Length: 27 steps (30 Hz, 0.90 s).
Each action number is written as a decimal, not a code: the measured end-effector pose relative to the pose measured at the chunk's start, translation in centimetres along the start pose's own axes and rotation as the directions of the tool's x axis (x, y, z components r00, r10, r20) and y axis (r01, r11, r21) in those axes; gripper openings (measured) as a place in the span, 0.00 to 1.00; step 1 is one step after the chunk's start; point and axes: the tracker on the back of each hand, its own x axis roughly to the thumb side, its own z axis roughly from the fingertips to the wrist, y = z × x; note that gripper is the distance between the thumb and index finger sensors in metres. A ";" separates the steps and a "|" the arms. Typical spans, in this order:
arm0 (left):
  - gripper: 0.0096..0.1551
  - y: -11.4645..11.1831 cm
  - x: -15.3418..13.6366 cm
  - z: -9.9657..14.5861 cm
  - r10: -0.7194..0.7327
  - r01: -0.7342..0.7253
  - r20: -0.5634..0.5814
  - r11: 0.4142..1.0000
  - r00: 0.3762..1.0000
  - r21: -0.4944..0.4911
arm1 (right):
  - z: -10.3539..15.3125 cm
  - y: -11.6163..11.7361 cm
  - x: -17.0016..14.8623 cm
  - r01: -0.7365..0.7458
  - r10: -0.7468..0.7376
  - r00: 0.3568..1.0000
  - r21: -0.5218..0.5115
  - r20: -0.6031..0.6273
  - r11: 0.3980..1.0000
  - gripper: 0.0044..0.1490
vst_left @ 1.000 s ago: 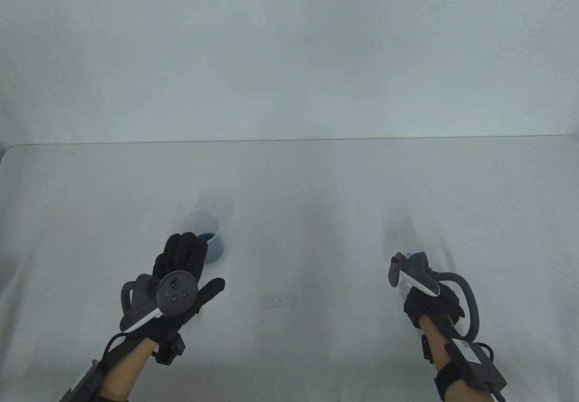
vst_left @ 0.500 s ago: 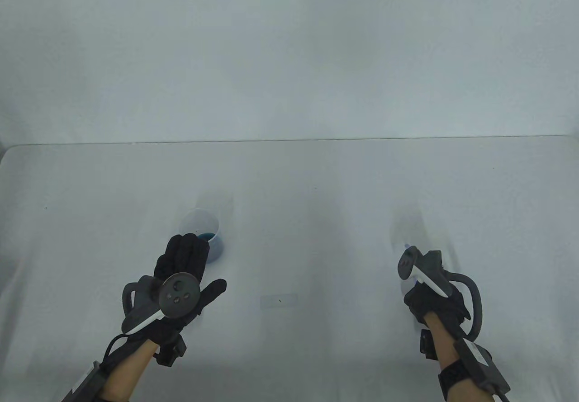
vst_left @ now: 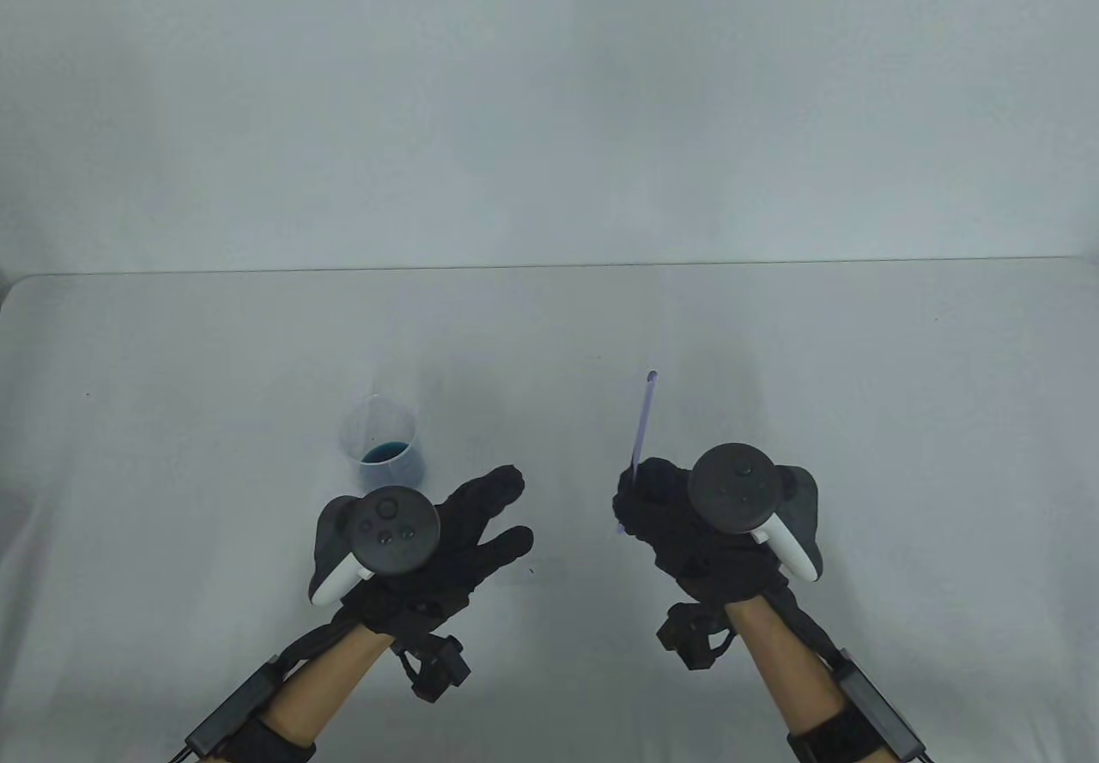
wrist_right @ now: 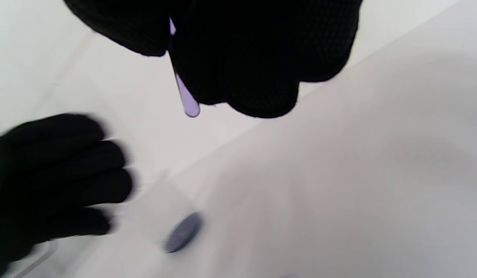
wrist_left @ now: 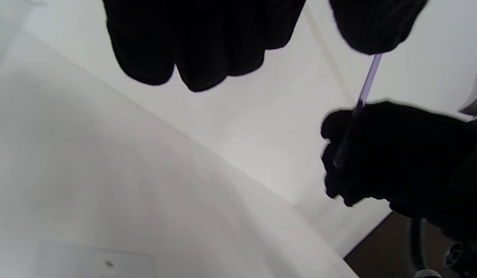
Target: Dip glass rod into dye solution and streak across glass slide
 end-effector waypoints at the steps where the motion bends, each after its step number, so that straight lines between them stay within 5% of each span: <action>1: 0.42 -0.6 0.3 -0.2 0.022 -0.022 0.002 1.000 1.000 0.005 | 0.0 0.7 0.8 0.021 -0.021 0.999 0.004 0.024 1.000 0.31; 7: 0.36 -2.0 1.0 0.0 -0.050 0.051 -0.020 0.996 0.999 0.069 | 0.0 3.5 3.2 0.028 -0.030 0.997 0.030 0.077 0.999 0.31; 14: 0.31 -2.6 0.8 0.7 -0.117 0.122 -0.054 0.987 0.992 0.105 | -0.1 5.2 2.4 0.079 -0.082 0.996 0.084 0.036 0.993 0.29; 23: 0.29 -2.6 1.2 0.4 -0.168 0.172 -0.045 0.980 0.985 0.100 | -0.2 5.0 2.3 0.058 -0.061 0.998 0.083 0.028 0.995 0.29; 27: 0.27 0.0 1.3 0.5 -0.173 0.180 -0.053 0.971 0.983 0.160 | 0.0 2.7 2.8 0.003 -0.008 0.997 0.067 0.072 0.998 0.41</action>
